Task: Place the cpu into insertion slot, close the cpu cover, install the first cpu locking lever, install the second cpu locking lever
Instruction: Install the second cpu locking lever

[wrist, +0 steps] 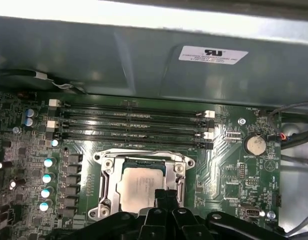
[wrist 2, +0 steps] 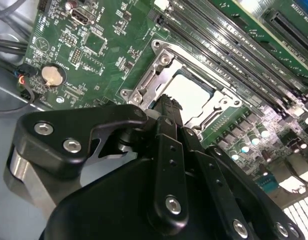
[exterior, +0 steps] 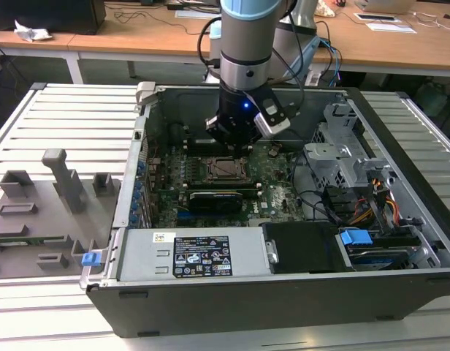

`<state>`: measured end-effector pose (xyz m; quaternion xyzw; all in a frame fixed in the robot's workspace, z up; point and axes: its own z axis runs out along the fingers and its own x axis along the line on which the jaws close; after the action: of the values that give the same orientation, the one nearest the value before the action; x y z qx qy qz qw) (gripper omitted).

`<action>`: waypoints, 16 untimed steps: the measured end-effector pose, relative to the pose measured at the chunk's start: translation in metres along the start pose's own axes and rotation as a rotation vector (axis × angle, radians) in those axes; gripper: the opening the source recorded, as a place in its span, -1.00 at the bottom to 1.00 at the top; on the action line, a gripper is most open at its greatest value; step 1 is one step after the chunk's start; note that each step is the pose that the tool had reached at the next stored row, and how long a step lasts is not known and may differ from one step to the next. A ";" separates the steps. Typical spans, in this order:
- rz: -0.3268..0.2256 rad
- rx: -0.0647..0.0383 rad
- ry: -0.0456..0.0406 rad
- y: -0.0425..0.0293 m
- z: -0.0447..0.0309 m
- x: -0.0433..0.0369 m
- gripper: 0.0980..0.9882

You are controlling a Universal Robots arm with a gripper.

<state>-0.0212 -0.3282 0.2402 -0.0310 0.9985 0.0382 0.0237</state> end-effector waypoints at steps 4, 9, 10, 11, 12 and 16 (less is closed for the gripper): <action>0.000 0.000 -0.0001 0.0001 -0.0024 -0.0002 -0.98; 0.000 0.000 0.0001 -0.0020 -0.0027 0.0000 -0.98; 0.000 0.000 0.0000 -0.0028 -0.0028 0.0000 -0.98; 0.000 0.000 0.0000 -0.0038 -0.0029 0.0001 -0.98; 0.000 0.000 0.0000 -0.0051 -0.0029 0.0002 -0.98; 0.000 0.000 0.0000 -0.0105 -0.0033 0.0005 -0.98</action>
<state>-0.0212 -0.3390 0.2427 -0.0310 0.9985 0.0383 0.0237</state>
